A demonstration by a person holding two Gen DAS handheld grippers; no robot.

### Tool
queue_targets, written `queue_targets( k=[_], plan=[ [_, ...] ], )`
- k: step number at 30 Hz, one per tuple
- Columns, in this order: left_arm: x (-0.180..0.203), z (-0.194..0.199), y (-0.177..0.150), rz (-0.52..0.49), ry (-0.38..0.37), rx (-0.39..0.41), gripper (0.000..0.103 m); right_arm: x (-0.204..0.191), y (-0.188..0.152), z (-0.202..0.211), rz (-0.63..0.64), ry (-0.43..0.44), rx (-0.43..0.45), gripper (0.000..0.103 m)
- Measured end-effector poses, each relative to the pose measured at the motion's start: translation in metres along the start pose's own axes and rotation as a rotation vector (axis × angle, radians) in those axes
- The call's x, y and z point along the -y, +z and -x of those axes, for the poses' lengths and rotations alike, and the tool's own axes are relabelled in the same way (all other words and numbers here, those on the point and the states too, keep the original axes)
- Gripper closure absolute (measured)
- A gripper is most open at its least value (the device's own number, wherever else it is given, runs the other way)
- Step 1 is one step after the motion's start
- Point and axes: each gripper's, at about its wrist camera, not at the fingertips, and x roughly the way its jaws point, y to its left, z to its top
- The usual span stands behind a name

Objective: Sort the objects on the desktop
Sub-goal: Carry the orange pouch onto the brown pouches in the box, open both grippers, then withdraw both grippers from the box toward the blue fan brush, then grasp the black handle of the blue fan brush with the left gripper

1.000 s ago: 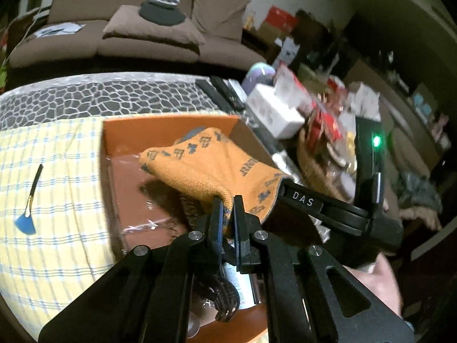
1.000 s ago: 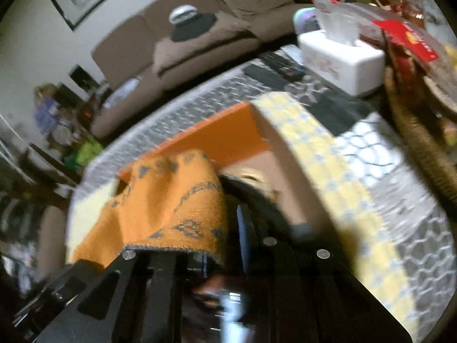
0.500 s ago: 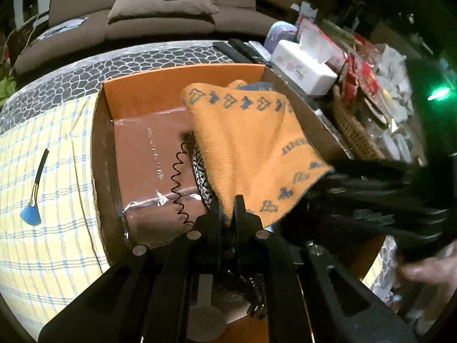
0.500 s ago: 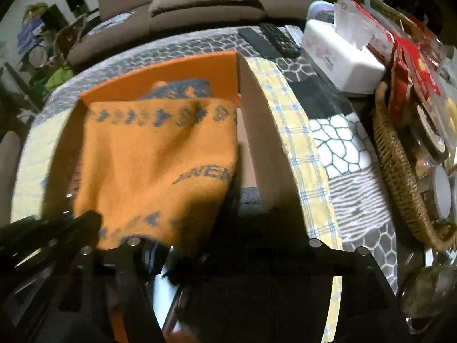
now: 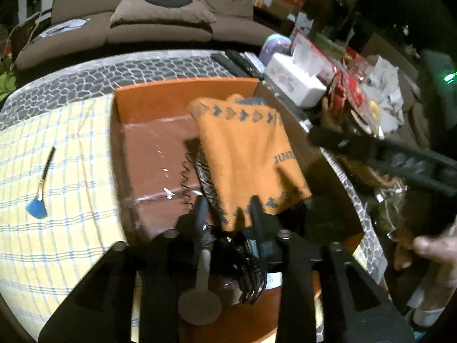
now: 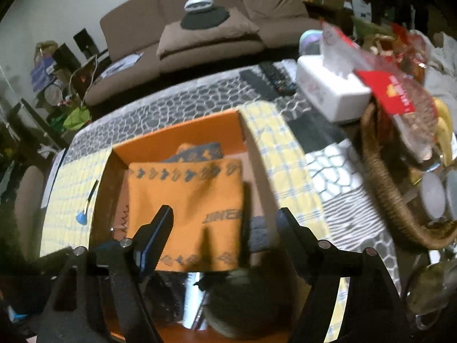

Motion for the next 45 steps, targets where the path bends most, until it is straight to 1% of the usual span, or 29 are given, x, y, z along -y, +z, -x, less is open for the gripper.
queue_targets(
  k=[1,2,4,6,7,9,10,12,14,15,19,23,25,27,30,34,36,38,40,42,43,45],
  plan=[
    [-0.003,0.006,0.001,0.003,0.004,0.013,0.061,-0.004,0.000,-0.002,0.003,0.003,-0.006,0.027],
    [-0.007,0.012,0.002,0.007,0.012,0.026,0.056,-0.008,0.001,-0.004,0.008,0.004,-0.010,0.027],
    [-0.014,0.020,0.005,0.013,0.027,0.043,0.051,-0.016,0.001,-0.005,0.018,0.007,-0.008,0.027],
    [-0.023,0.028,0.008,0.023,0.049,0.060,0.042,-0.027,0.002,-0.004,0.029,0.016,-0.002,0.027],
    [-0.027,0.031,0.009,0.028,0.055,0.067,0.040,-0.030,0.002,-0.004,0.034,0.021,-0.001,0.026],
    [-0.038,0.037,0.011,0.046,0.069,0.080,0.030,-0.042,0.002,-0.005,0.048,0.034,0.002,0.024],
    [-0.043,0.039,0.011,0.053,0.076,0.084,0.027,-0.048,0.002,-0.005,0.056,0.042,0.002,0.023],
    [-0.058,0.044,0.012,0.072,0.094,0.089,0.014,-0.062,0.003,-0.007,0.070,0.062,0.000,0.020],
    [-0.074,0.049,0.012,0.092,0.114,0.097,0.008,-0.078,0.004,-0.008,0.085,0.093,-0.001,0.017],
    [-0.085,0.052,0.011,0.106,0.131,0.099,0.007,-0.085,0.004,-0.009,0.093,0.106,-0.002,0.015],
    [-0.134,0.056,0.008,0.162,0.195,0.101,0.007,-0.119,0.004,-0.010,0.123,0.166,0.003,0.015],
    [-0.190,0.050,-0.002,0.234,0.246,0.100,0.008,-0.150,0.004,-0.009,0.149,0.211,0.015,0.015],
    [-0.215,0.042,-0.009,0.265,0.244,0.090,0.010,-0.163,0.004,-0.010,0.158,0.231,0.017,0.015],
    [-0.230,0.032,-0.013,0.270,0.247,0.078,0.015,-0.175,0.004,-0.012,0.164,0.250,0.020,0.015],
    [-0.235,0.018,-0.015,0.232,0.264,0.072,0.020,-0.191,0.004,-0.018,0.174,0.266,0.016,0.015],
    [-0.237,-0.001,-0.015,0.173,0.298,0.063,0.023,-0.207,0.001,-0.029,0.184,0.282,-0.003,0.015],
    [-0.236,-0.010,-0.013,0.153,0.319,0.056,0.025,-0.212,0.001,-0.035,0.186,0.283,-0.015,0.015],
    [-0.236,-0.016,-0.012,0.146,0.328,0.054,0.026,-0.218,-0.002,-0.041,0.193,0.285,-0.029,0.015],
    [-0.238,-0.023,-0.011,0.145,0.331,0.044,0.031,-0.222,-0.004,-0.048,0.199,0.286,-0.039,0.015],
    [-0.242,-0.031,-0.010,0.140,0.333,0.027,0.044,-0.226,-0.005,-0.051,0.203,0.286,-0.046,0.015],
    [-0.243,-0.034,-0.010,0.138,0.335,0.019,0.047,-0.228,-0.006,-0.053,0.205,0.286,-0.050,0.015],
    [-0.245,-0.041,-0.010,0.135,0.336,0.001,0.060,-0.230,-0.008,-0.057,0.208,0.286,-0.056,0.015]
  ],
)
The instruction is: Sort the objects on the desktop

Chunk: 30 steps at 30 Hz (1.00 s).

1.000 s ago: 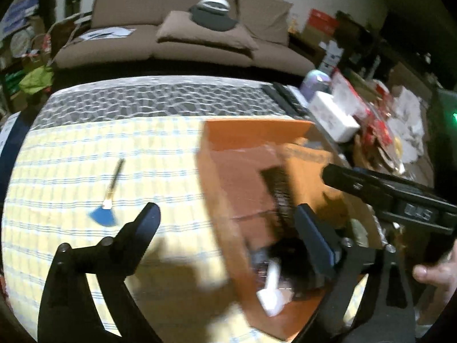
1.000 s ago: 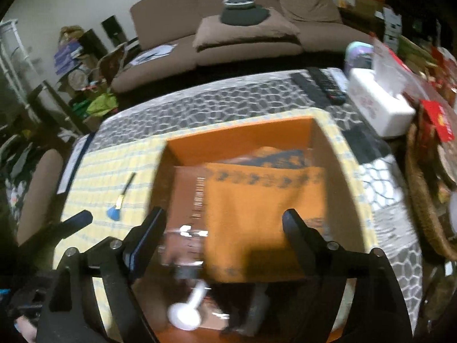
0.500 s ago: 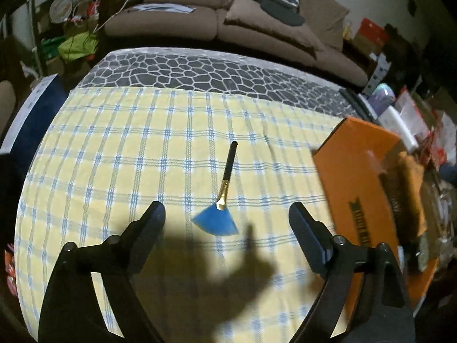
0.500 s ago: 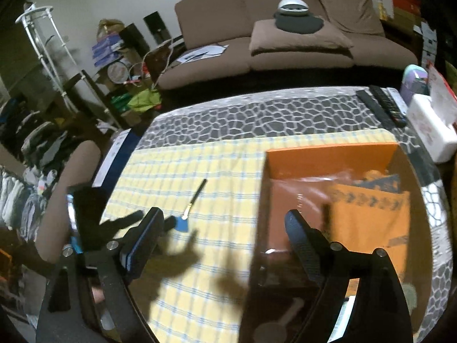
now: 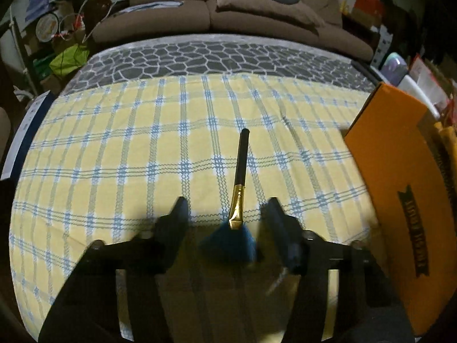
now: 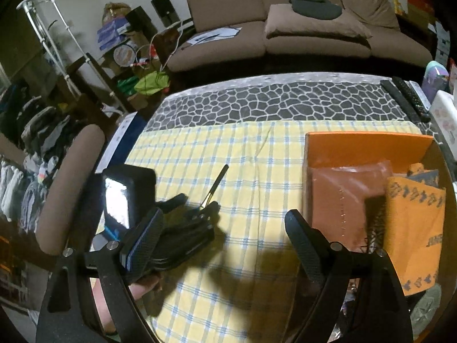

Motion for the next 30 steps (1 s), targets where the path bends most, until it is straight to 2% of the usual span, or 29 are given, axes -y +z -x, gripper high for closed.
queue_targets(
  k=[2,4,5,11,16,23,25,30],
  plan=[
    [0.001,-0.002,0.000,-0.010,0.020,0.007,0.066,-0.002,-0.001,-0.004,0.005,-0.002,-0.009,0.015],
    [-0.001,-0.002,0.000,-0.004,0.029,0.009,0.080,-0.003,-0.002,-0.006,0.007,-0.007,-0.014,0.015],
    [-0.005,0.000,0.000,0.014,0.013,0.012,0.093,-0.002,-0.003,-0.008,0.004,-0.007,-0.017,0.015],
    [-0.031,0.011,-0.008,0.147,-0.079,-0.009,0.094,0.003,-0.003,-0.011,-0.045,0.032,-0.018,0.015],
    [-0.045,0.049,-0.012,0.237,-0.167,0.034,0.094,0.002,-0.005,-0.014,-0.083,0.095,-0.023,0.016],
    [-0.020,0.117,-0.011,0.187,-0.198,0.141,0.094,0.001,-0.007,-0.014,-0.121,0.165,-0.021,0.030],
    [-0.010,0.130,-0.014,0.166,-0.204,0.157,0.094,-0.002,-0.007,-0.012,-0.118,0.175,-0.016,0.037],
    [0.021,0.149,-0.023,0.108,-0.228,0.173,0.094,-0.006,-0.007,-0.008,-0.120,0.208,-0.005,0.044]
  ],
)
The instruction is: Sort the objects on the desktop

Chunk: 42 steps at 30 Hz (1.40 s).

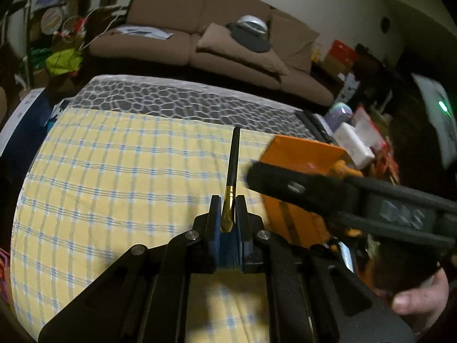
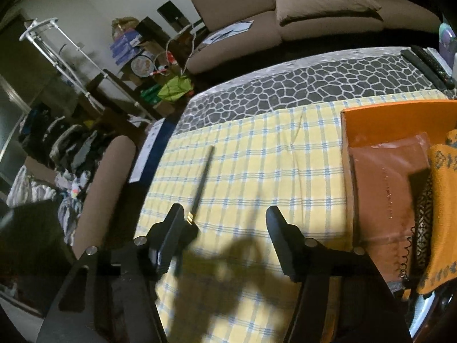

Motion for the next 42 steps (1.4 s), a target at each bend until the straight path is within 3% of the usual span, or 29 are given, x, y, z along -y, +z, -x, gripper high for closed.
queue_targets(
  k=[2,4,7,12,16,23,33,35,38,39,40,42],
  plan=[
    [0.009,0.003,-0.002,-0.009,-0.016,0.001,0.094,0.001,0.000,0.000,-0.008,0.015,-0.006,0.051],
    [0.018,0.006,-0.006,-0.016,-0.025,0.005,0.094,0.002,-0.001,-0.001,-0.006,0.008,-0.012,0.069],
    [0.027,0.004,-0.007,-0.024,-0.048,0.005,0.095,0.005,-0.001,0.001,0.003,0.019,-0.018,0.087],
    [0.042,-0.002,-0.006,0.008,-0.131,0.003,0.096,0.011,0.000,0.017,0.035,-0.005,0.014,0.090],
    [0.058,-0.012,-0.004,0.028,-0.192,-0.012,0.096,0.030,0.001,0.038,0.034,-0.026,0.039,0.090],
    [0.102,-0.045,-0.018,0.019,-0.233,-0.078,0.096,0.081,-0.006,0.061,-0.018,-0.081,0.025,0.090],
    [0.131,-0.078,-0.037,-0.054,-0.122,-0.098,0.096,0.127,-0.013,0.059,-0.124,-0.055,0.004,0.090],
    [0.128,-0.082,-0.037,-0.049,-0.106,-0.103,0.093,0.131,-0.012,0.056,-0.144,-0.070,0.004,0.084],
    [0.125,-0.078,-0.035,-0.035,-0.119,-0.101,0.077,0.134,-0.010,0.060,-0.169,-0.061,0.016,0.076],
    [0.122,-0.075,-0.033,-0.031,-0.121,-0.091,0.070,0.133,-0.009,0.064,-0.166,-0.065,0.027,0.071],
    [0.120,-0.071,-0.030,-0.025,-0.126,-0.080,0.068,0.132,-0.008,0.069,-0.160,-0.076,0.041,0.061],
    [0.114,-0.059,-0.024,-0.005,-0.133,-0.056,0.063,0.131,-0.005,0.079,-0.154,-0.095,0.075,0.053]
  ],
)
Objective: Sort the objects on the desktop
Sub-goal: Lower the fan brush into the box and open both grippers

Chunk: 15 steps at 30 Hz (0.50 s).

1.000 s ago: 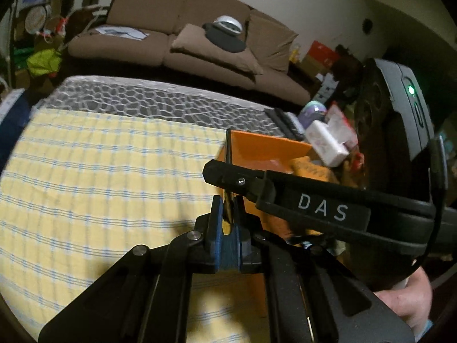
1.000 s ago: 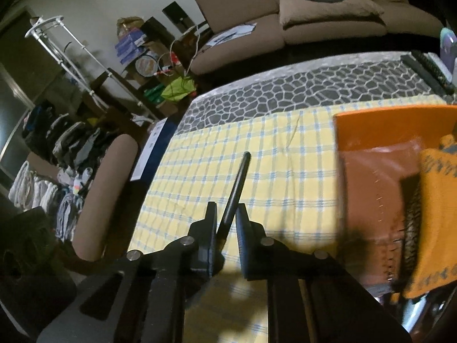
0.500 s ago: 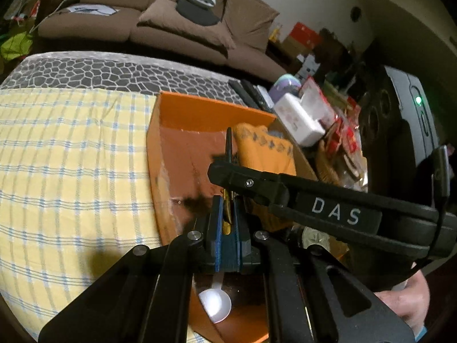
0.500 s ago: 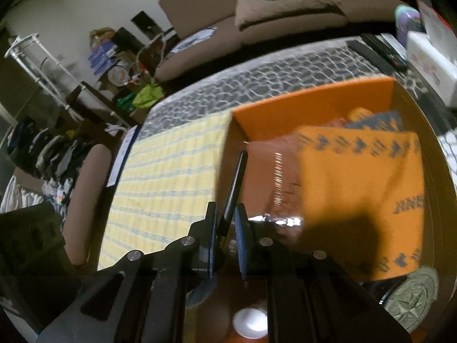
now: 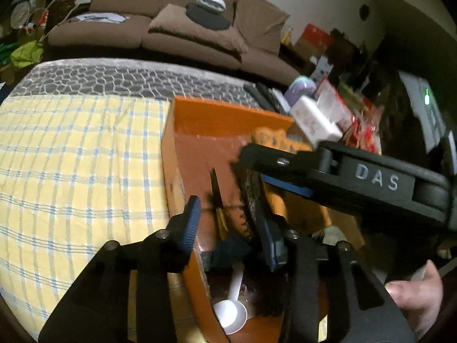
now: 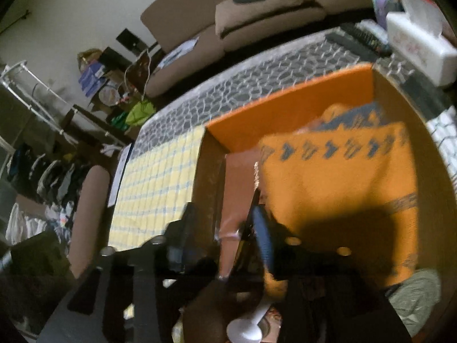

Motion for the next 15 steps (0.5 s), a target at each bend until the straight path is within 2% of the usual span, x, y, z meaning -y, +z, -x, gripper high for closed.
queue_targets(
  k=[5,9,11,13,15],
  plan=[
    [-0.015,0.021,0.012,0.020,0.036,0.034,0.054,0.000,0.005,0.020,0.003,-0.031,0.054,0.048],
    [-0.022,0.027,0.016,0.026,0.050,0.028,0.050,-0.003,0.006,0.023,0.028,-0.086,0.054,0.042],
    [-0.022,0.026,0.016,0.020,0.062,0.018,0.047,-0.003,0.005,0.022,0.037,-0.111,0.045,0.036],
    [-0.020,0.025,0.015,0.004,0.072,0.009,0.043,-0.005,0.004,0.021,0.046,-0.131,0.038,0.026],
    [-0.016,0.025,0.013,-0.014,0.081,0.004,0.032,-0.007,0.002,0.019,0.064,-0.154,0.031,0.019]
  ],
)
